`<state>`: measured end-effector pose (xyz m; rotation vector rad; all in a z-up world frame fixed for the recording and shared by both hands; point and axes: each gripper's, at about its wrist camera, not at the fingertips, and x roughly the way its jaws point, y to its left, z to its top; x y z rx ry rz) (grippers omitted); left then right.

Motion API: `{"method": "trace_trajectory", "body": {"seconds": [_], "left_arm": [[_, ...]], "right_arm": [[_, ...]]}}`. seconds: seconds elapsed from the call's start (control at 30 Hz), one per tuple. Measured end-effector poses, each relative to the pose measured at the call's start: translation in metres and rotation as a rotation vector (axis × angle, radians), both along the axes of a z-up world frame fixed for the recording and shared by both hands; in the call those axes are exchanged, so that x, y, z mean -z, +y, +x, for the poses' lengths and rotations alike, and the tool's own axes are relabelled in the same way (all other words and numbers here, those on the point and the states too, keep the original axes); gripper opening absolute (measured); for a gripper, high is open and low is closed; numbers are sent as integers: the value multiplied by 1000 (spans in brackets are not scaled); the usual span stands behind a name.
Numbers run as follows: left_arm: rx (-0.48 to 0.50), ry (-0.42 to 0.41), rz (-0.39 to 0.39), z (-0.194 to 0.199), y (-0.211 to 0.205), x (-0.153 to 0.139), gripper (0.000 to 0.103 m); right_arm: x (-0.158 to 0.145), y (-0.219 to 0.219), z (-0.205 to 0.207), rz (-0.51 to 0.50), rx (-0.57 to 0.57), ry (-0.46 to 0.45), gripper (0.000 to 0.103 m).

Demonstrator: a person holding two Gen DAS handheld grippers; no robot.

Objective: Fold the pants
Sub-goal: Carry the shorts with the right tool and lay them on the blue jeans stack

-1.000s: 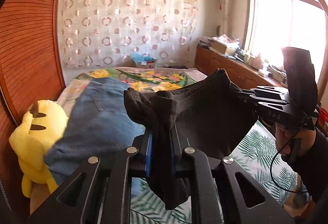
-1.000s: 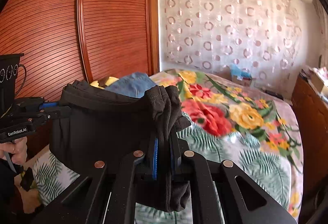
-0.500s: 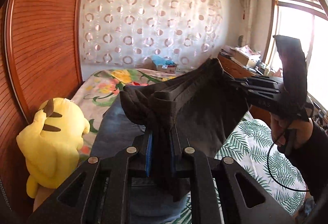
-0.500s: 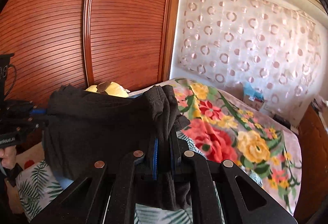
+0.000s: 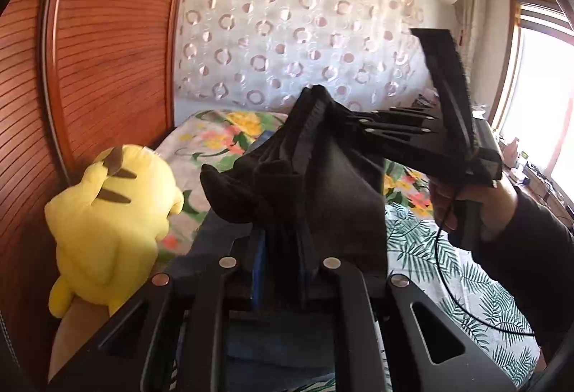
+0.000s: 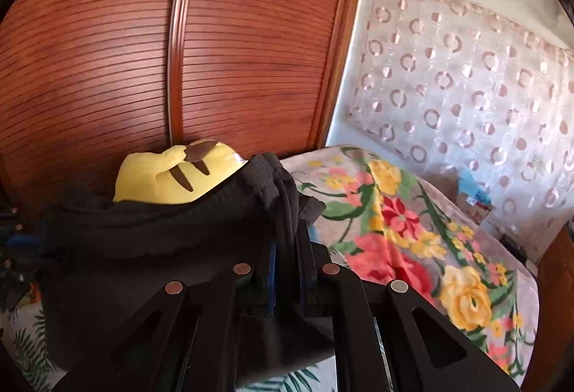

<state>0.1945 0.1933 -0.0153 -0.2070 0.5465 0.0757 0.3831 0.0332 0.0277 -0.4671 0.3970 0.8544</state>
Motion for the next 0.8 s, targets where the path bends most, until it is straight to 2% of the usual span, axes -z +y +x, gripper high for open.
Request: {"method": "trace_trajectory", "body": {"seconds": [0.1,0.2,0.27,0.37,0.4,0.43,0.5,0.57,0.63,0.8], "left_arm": [[-17,17,-2,-2,2,4,15],[-37,41,-1,-1,4,7,19],[-47,59,5,-2,3,8,22],[-62,55,4,-6,4,6,39],[-60,52,3,-6,4,6,47],[-53,46,2,-7,4,4,50],[-42,46,8,-7,3,2,54],[-40,39,16,-8,0,-1,62],[-33,26,14,-8,-1,-4,77],[1,58,20,-1,-10,5,79]], "right_arm": [[5,7,6,0,-25,2,9],[8,10,13,-14,-19,14,9],[10,12,15,-39,2,14,12],[5,8,17,-18,27,46,25],[2,5,17,-2,35,51,31],[-2,0,16,15,43,55,37],[-9,-7,12,44,52,59,39],[-13,-18,8,62,56,81,39],[-12,-28,0,78,51,116,39],[-1,-38,-4,72,28,169,38]]}}
